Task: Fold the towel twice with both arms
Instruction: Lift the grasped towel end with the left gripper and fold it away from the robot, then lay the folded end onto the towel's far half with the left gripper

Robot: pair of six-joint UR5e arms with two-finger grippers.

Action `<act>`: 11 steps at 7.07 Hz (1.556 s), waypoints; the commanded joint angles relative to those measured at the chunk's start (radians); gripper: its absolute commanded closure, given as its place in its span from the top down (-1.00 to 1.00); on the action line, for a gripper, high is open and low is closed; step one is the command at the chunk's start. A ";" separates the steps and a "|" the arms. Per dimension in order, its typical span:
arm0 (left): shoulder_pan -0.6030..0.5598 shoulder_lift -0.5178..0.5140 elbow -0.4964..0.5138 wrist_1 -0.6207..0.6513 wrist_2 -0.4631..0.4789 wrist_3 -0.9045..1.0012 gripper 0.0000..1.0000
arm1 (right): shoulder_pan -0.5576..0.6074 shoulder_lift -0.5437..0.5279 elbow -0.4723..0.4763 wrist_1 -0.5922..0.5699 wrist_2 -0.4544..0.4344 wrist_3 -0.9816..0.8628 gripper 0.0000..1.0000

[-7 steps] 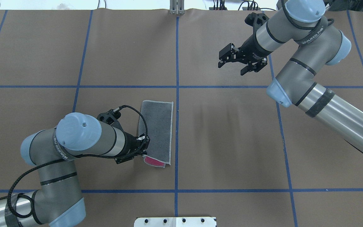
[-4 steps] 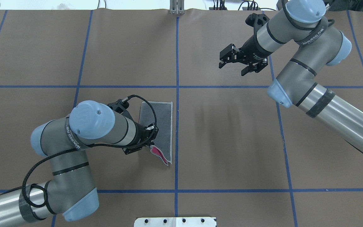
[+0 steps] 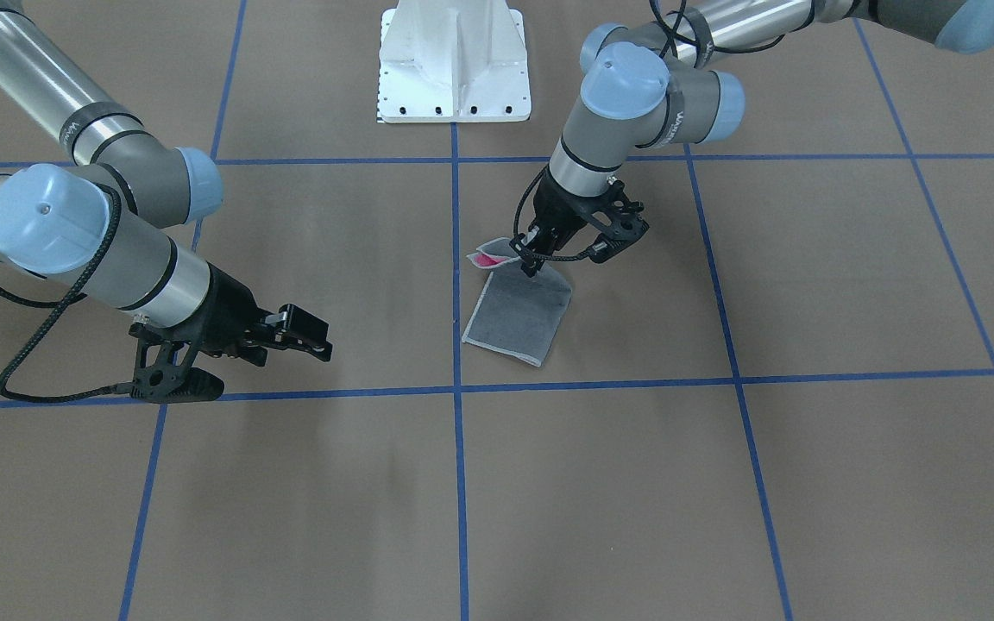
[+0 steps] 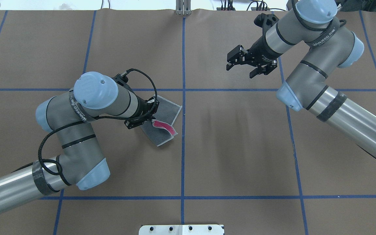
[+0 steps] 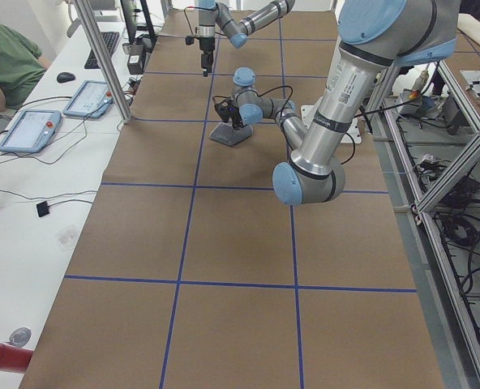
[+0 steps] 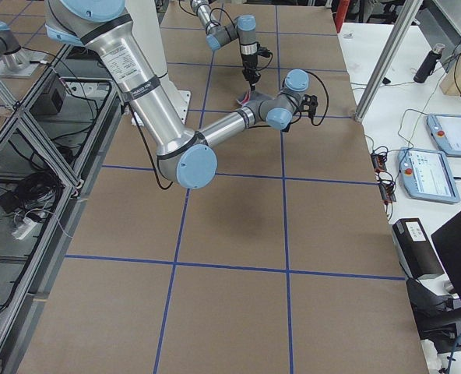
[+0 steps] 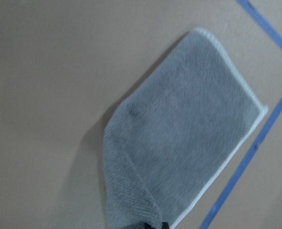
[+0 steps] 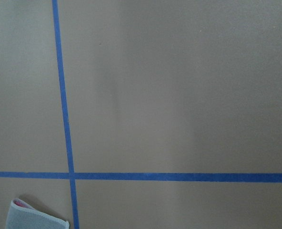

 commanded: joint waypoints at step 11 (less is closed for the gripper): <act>-0.102 -0.142 0.325 -0.212 -0.057 -0.024 -1.00 | -0.020 -0.003 -0.007 -0.002 -0.031 -0.005 1.00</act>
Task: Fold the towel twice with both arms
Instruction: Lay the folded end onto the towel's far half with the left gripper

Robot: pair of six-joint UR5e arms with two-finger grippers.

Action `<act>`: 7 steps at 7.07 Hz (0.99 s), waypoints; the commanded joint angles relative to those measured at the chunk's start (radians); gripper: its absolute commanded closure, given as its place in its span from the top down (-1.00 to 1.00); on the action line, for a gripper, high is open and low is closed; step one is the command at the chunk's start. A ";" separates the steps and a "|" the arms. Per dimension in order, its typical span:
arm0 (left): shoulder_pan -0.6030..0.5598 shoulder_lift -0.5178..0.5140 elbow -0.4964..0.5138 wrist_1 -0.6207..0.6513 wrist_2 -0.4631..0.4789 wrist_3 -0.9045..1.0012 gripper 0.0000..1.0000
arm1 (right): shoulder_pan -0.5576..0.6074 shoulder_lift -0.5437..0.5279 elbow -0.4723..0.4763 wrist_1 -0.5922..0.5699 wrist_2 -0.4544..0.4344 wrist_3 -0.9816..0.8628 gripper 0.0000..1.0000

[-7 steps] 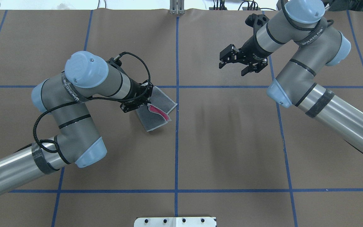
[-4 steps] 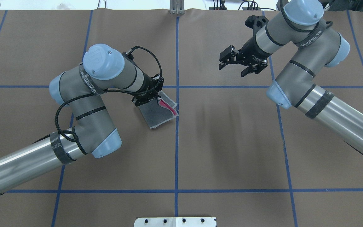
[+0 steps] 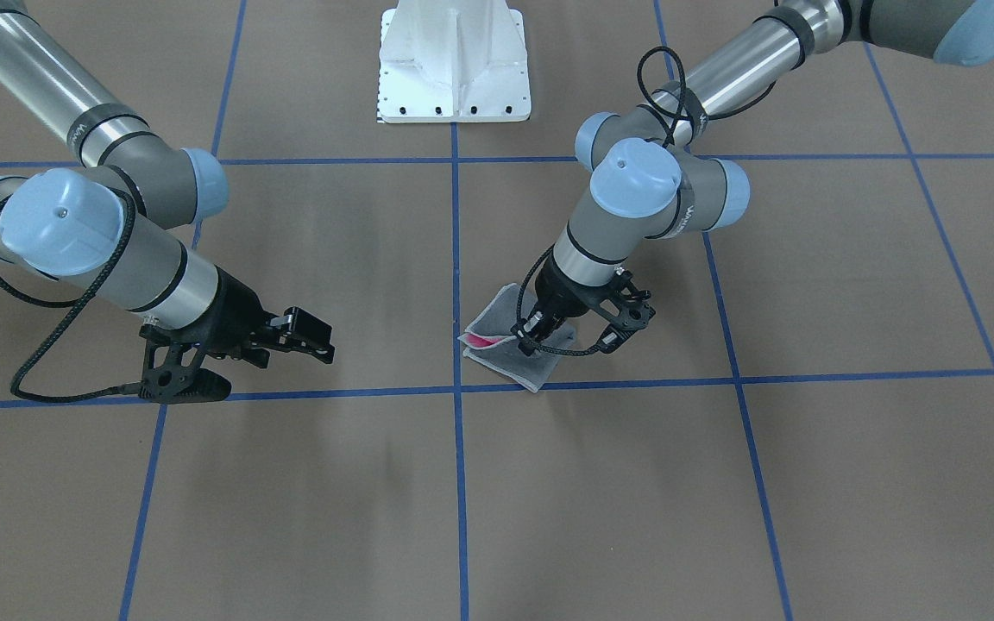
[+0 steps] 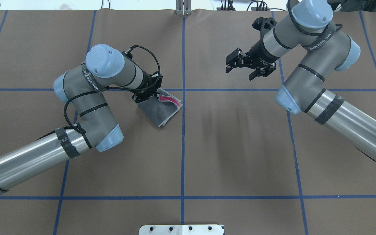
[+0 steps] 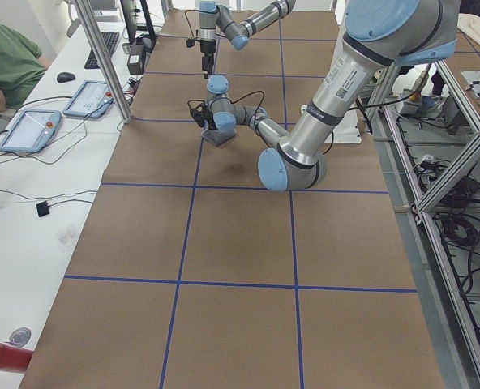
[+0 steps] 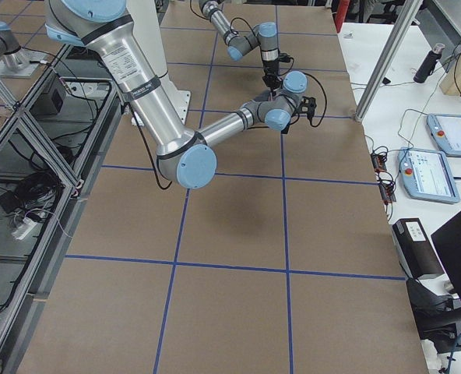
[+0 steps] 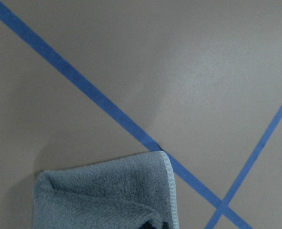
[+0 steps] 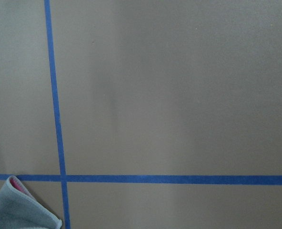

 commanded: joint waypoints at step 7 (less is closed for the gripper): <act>-0.063 0.006 0.008 -0.021 -0.048 -0.015 -1.00 | -0.011 -0.003 0.000 0.000 -0.014 0.000 1.00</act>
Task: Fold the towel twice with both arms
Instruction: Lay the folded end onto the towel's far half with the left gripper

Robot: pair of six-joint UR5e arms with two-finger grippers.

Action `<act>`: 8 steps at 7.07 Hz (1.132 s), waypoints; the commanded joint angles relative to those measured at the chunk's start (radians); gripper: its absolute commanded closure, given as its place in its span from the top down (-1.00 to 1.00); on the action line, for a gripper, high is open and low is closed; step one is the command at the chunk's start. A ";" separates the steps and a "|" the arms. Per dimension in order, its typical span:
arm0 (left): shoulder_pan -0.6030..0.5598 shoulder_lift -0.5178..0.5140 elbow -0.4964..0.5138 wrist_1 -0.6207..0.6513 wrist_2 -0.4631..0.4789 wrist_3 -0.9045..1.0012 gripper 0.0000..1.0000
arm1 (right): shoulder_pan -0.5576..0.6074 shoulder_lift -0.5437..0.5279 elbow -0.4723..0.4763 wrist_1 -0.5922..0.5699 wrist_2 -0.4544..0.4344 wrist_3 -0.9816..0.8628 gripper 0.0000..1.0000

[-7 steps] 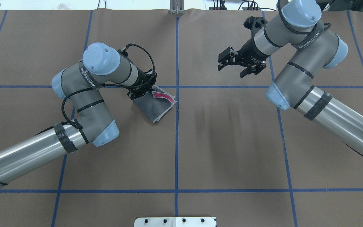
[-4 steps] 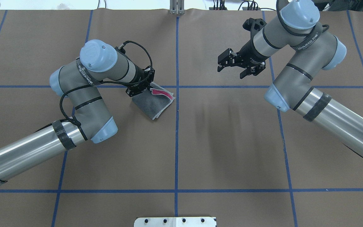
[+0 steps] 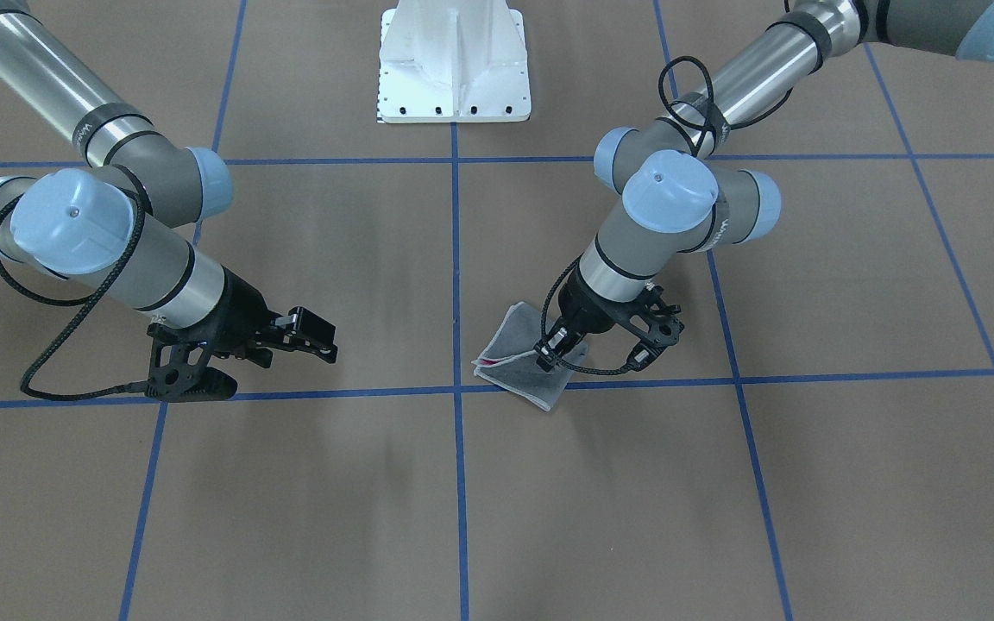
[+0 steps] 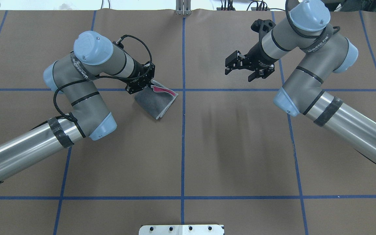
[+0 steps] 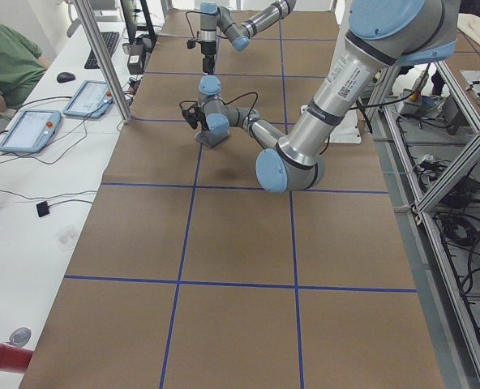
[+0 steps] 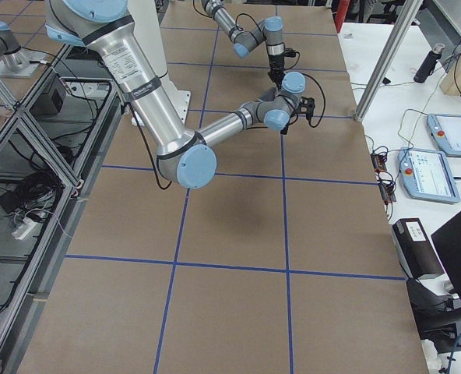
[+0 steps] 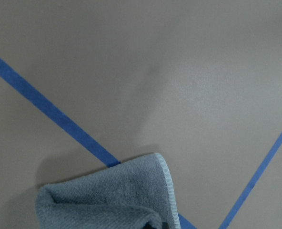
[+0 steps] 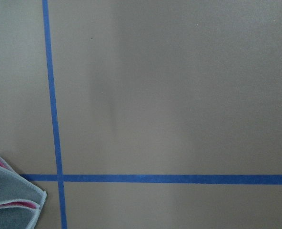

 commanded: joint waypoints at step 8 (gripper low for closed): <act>-0.017 -0.036 0.072 0.002 -0.010 -0.002 0.99 | -0.004 -0.006 0.000 0.000 0.000 0.000 1.00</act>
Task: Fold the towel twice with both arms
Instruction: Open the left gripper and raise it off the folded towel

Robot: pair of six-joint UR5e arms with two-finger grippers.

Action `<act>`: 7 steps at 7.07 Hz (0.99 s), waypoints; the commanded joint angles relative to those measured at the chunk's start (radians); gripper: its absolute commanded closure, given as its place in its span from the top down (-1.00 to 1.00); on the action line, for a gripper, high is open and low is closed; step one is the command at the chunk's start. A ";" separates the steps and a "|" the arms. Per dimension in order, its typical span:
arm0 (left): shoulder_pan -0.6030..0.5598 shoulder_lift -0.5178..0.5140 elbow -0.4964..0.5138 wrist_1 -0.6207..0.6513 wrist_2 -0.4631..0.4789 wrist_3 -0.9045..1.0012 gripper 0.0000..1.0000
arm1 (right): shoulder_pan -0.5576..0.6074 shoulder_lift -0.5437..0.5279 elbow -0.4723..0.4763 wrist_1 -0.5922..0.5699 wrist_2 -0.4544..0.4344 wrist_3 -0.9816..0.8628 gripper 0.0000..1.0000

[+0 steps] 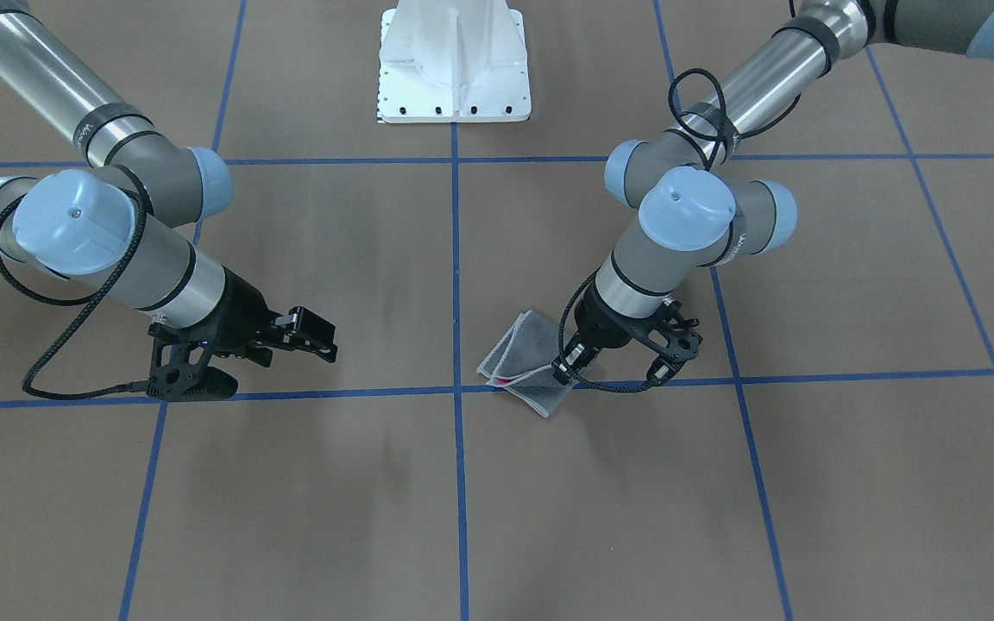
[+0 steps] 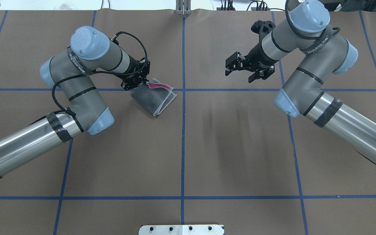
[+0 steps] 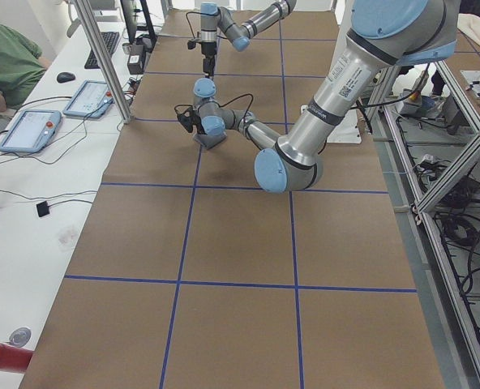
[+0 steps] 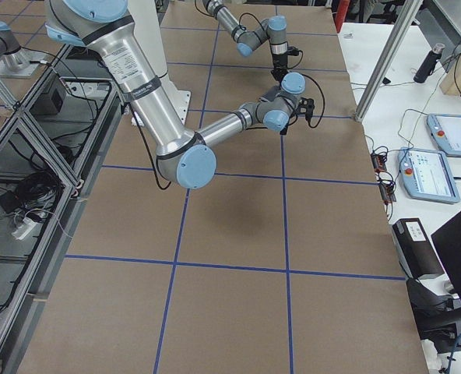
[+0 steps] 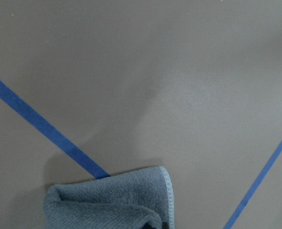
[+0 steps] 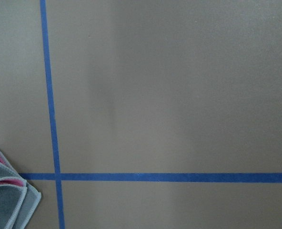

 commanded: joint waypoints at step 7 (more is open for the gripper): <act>-0.007 -0.070 0.113 -0.026 0.002 0.011 1.00 | -0.001 -0.001 -0.003 0.000 -0.002 -0.002 1.00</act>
